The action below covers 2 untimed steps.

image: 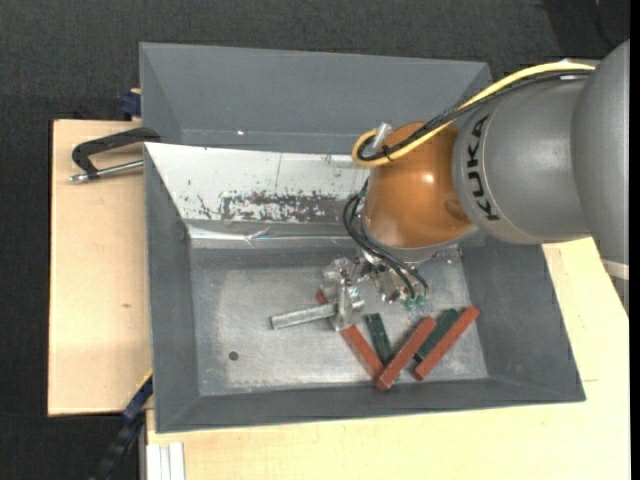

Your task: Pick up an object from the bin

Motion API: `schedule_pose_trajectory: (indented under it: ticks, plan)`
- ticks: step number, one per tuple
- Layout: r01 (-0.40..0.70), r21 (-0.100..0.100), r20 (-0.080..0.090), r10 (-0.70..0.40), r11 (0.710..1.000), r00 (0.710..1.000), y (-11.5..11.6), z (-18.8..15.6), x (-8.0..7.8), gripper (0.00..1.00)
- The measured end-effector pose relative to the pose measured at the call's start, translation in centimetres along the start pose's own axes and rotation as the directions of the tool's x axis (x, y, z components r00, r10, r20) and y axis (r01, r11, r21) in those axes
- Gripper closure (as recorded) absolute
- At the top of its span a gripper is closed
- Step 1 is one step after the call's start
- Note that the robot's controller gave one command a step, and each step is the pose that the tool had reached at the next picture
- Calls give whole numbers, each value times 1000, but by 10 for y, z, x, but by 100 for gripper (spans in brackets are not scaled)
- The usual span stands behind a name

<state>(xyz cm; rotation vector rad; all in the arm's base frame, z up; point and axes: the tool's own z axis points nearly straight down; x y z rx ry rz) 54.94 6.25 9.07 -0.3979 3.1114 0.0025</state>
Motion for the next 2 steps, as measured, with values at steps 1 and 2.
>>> schedule_pose_trajectory:
  ticks: [1,2]
  plan:
    - [0,0,0,0,1000,1000,0,0,0,100]
    - [-28,1,3,28,1000,1000,-11,-146,-28,100]
